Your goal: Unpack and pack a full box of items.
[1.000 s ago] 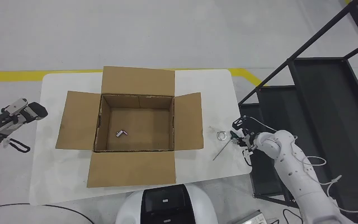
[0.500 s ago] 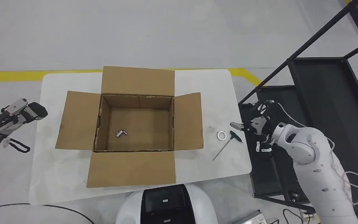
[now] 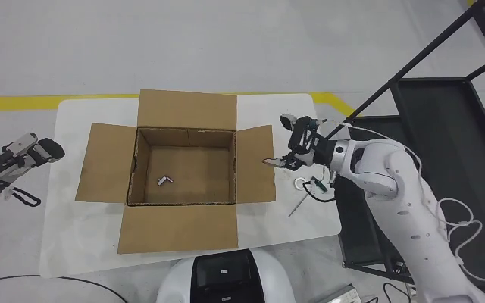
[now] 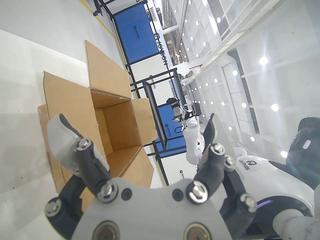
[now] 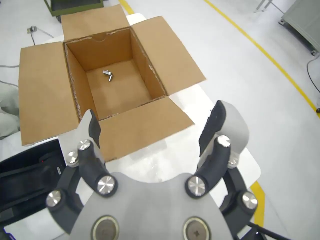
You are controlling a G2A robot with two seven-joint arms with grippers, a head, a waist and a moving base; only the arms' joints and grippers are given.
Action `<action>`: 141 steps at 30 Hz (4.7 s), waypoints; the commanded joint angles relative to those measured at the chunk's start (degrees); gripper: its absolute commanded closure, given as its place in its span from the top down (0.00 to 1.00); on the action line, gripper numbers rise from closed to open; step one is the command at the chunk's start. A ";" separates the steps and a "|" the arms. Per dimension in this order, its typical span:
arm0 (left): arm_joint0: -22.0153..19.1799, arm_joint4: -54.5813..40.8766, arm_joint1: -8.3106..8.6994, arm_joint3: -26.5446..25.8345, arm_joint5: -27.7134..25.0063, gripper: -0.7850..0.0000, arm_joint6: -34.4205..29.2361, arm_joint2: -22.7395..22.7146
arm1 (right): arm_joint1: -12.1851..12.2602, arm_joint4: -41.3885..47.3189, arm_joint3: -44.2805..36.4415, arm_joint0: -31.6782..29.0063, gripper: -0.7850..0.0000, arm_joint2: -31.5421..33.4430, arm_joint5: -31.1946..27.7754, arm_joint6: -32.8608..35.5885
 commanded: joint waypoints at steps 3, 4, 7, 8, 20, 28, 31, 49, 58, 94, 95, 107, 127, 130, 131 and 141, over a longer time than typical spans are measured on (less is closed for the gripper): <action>0.00 0.00 0.00 0.00 0.00 1.00 0.00 0.00 | -2.17 -0.62 3.82 11.10 1.00 -13.78 2.43 4.44; 0.00 0.00 0.00 0.00 0.00 1.00 0.00 0.00 | -2.80 -1.23 5.33 13.43 1.00 -16.69 3.23 5.88; 0.00 0.00 0.00 0.00 0.00 1.00 0.00 0.00 | -4.87 -2.01 9.67 19.14 1.00 -24.64 5.47 8.54; 0.00 0.00 0.00 0.00 0.00 1.00 0.00 0.00 | -5.58 -2.57 11.13 20.74 1.00 -27.01 6.17 9.18; 0.00 0.00 0.00 0.00 0.00 1.00 0.00 0.00 | -13.94 -0.04 29.22 34.43 1.00 -43.68 8.00 9.00; 0.00 0.00 0.00 0.00 0.00 1.00 0.00 0.00 | -15.53 1.03 32.44 36.70 1.00 -45.56 6.46 8.31; 0.00 0.00 0.00 0.00 0.00 1.00 0.00 0.00 | -15.53 1.03 32.44 36.70 1.00 -45.56 6.46 8.31; 0.00 0.00 0.00 0.00 0.00 1.00 0.00 0.00 | -15.53 1.03 32.44 36.70 1.00 -45.56 6.46 8.31; 0.00 0.00 0.00 0.00 0.00 1.00 0.00 0.00 | -16.38 -2.58 32.81 38.66 1.00 -46.89 3.85 7.56; 0.00 0.00 0.00 0.00 0.00 1.00 0.00 0.00 | -52.41 -17.82 84.81 53.11 1.00 -66.05 -11.07 -23.48; 0.00 0.00 0.00 0.00 0.00 1.00 0.00 0.00 | -52.41 -17.82 84.81 53.11 1.00 -66.05 -11.07 -23.48; 0.00 0.00 0.00 0.00 0.00 1.00 0.00 0.00 | -52.85 -15.55 85.98 51.74 1.00 -64.91 -8.61 -18.54; 0.00 0.00 0.00 0.00 0.00 1.00 0.00 0.00 | -57.02 -11.96 96.50 47.99 1.00 -62.58 -2.30 -15.61; 0.00 0.00 0.00 0.00 0.00 1.00 0.00 0.00 | -57.56 -10.64 97.32 47.84 1.00 -61.84 -2.06 -14.89; 0.00 0.00 0.00 0.00 0.00 1.00 0.00 0.00 | -57.73 -10.21 97.47 47.81 1.00 -61.59 -2.00 -15.00; 0.00 0.00 0.00 0.00 0.00 1.00 0.00 0.00 | -58.82 -9.93 98.33 48.37 1.00 -60.69 -2.66 -17.74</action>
